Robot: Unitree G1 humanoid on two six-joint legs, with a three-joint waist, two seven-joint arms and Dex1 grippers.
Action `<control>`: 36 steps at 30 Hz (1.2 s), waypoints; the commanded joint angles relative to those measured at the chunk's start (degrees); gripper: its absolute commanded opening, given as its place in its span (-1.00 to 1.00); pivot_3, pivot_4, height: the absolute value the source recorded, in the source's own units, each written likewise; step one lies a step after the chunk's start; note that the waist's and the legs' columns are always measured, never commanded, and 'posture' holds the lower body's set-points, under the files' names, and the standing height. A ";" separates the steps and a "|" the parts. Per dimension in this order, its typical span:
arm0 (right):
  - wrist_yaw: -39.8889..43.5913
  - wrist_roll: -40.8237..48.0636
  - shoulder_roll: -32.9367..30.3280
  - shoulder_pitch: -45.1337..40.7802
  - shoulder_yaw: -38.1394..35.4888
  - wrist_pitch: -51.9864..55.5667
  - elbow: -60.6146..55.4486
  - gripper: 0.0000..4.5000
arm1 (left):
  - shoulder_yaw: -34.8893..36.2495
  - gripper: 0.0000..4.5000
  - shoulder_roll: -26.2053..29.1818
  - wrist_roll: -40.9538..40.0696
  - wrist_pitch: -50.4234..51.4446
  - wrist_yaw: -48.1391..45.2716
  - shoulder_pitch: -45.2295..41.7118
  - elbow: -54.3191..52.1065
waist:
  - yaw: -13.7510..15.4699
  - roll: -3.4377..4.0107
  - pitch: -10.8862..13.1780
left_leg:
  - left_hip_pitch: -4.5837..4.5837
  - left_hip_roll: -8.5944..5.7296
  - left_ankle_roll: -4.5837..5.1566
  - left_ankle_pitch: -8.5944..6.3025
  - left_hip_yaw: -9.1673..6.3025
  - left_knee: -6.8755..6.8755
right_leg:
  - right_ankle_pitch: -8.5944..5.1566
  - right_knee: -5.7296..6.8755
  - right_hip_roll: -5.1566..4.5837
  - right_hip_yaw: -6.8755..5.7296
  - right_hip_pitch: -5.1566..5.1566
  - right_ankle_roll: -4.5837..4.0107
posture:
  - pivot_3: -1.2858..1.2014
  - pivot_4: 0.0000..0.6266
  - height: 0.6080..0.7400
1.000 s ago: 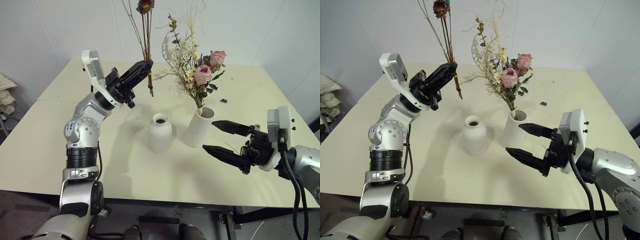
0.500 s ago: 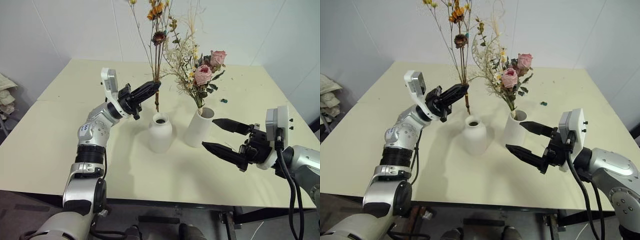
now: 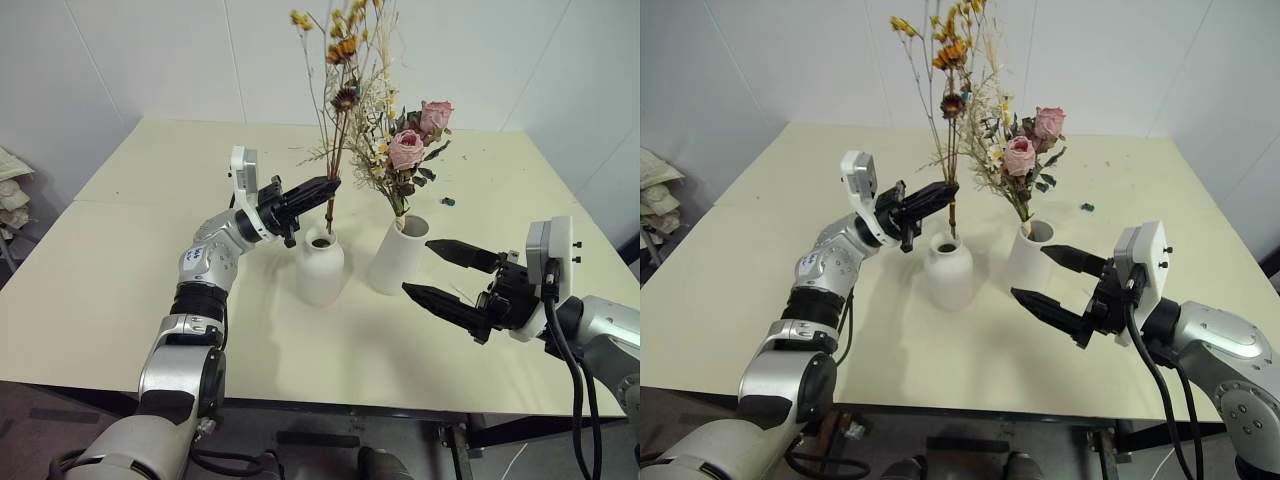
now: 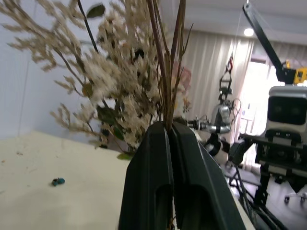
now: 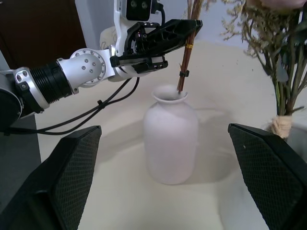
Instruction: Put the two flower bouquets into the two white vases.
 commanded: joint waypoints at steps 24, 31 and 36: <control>-0.02 0.97 -1.53 -1.22 -2.06 -1.09 -0.81 1.00 | -2.96 0.36 4.46 5.89 0.76 -1.75 4.93 -6.44 | 0.00 0.00 0.00 | 0.00 0.01 0.00 0.00 -0.01 -0.01 | 0.00 0.01 0.00 0.00 0.00 0.00 | 0.03 -0.52 1.00; 0.53 0.70 -1.85 -1.57 -2.11 -1.18 -0.14 1.00 | -3.75 0.99 7.71 6.25 3.02 -2.85 6.54 -12.88 | -0.05 0.00 0.00 | 0.01 0.01 0.00 0.00 -0.01 -0.01 | 0.00 0.02 0.00 0.00 0.00 0.00 | 0.03 -0.52 1.00; 1.09 0.43 -2.43 -1.56 -2.39 -1.30 0.40 1.00 | -4.78 0.99 12.56 7.45 4.28 -3.00 6.58 -16.01 | -0.09 0.01 0.00 | 0.02 0.01 0.00 0.00 -0.01 -0.02 | -0.01 0.01 0.00 0.00 0.00 -0.02 | 0.03 -0.52 1.00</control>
